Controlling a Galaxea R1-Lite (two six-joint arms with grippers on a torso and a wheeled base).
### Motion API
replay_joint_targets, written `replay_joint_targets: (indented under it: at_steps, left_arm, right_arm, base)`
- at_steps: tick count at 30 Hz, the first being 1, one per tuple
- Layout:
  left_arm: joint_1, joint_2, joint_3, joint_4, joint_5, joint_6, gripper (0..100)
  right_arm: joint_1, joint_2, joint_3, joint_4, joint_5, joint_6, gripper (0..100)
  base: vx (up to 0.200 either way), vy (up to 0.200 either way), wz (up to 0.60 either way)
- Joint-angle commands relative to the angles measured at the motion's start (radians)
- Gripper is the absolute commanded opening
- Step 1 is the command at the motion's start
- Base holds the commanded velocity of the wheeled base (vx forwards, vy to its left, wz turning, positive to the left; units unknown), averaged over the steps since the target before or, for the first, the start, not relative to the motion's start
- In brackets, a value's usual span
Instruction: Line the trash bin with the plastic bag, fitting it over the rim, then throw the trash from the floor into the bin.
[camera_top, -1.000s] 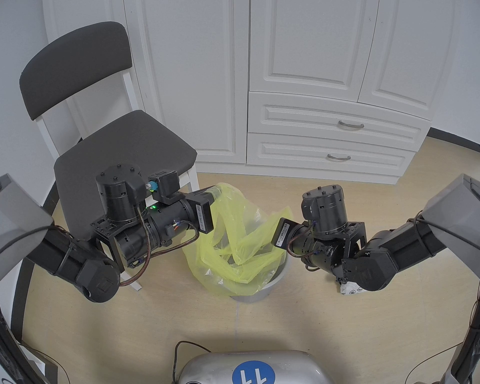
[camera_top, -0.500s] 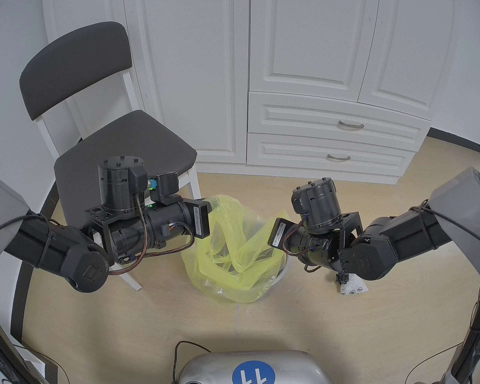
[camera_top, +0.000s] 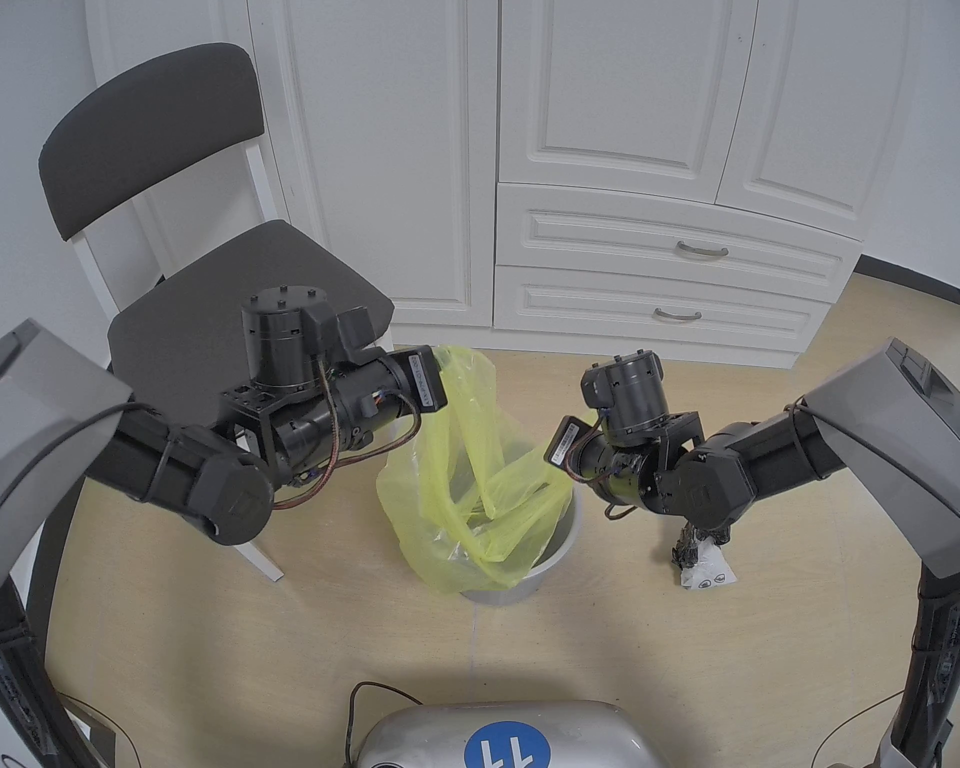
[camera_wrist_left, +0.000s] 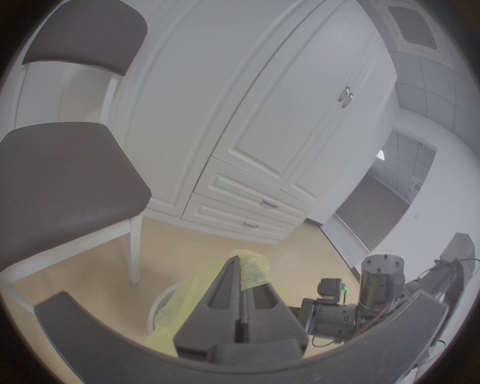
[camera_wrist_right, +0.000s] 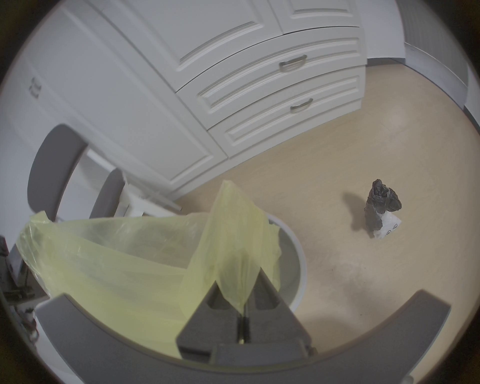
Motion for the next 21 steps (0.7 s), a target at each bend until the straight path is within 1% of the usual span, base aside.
replay_joint_targets:
  at_steps: [1,4,5,6,7,9,12,14,21]
  left_arm:
    - [-0.008,0.129,-0.084,-0.071,0.057,-0.025,0]
    - [-0.02,0.187,-0.119,-0.144,0.096,-0.028,0]
    - [-0.02,0.187,-0.119,-0.144,0.096,-0.028,0]
    - [-0.025,0.216,-0.134,-0.184,0.118,-0.028,0]
    - [-0.034,0.261,-0.16,-0.241,0.144,-0.028,0]
    - [-0.043,0.307,-0.186,-0.287,0.164,-0.028,0]
    - [-0.054,0.348,-0.2,-0.314,0.175,-0.028,0]
    - [-0.054,0.362,-0.202,-0.314,0.175,-0.027,0]
    - [-0.051,0.402,-0.212,-0.327,0.165,-0.027,0]
  right_arm:
    - [-0.064,0.041,-0.063,-0.008,-0.003,0.017,0]
    - [-0.098,0.067,-0.103,-0.013,-0.007,0.021,0]
    - [-0.098,0.067,-0.103,-0.013,-0.007,0.021,0]
    - [-0.107,0.082,-0.119,-0.024,-0.014,0.028,0]
    - [-0.115,0.11,-0.135,-0.057,-0.023,0.04,0]
    - [-0.124,0.142,-0.142,-0.117,-0.033,0.049,0]
    - [-0.133,0.168,-0.129,-0.212,-0.037,0.046,0]
    - [-0.135,0.174,-0.117,-0.246,-0.037,0.044,0]
    - [-0.129,0.167,-0.063,-0.307,-0.026,0.04,0]
  base:
    - [0.0,0.0,0.0]
    - [0.0,0.0,0.0]
    - [0.0,0.0,0.0]
    - [0.0,0.0,0.0]
    - [0.0,0.0,0.0]
    - [0.0,0.0,0.0]
    - [0.0,0.0,0.0]
    - [0.0,0.0,0.0]
    - [0.0,0.0,0.0]
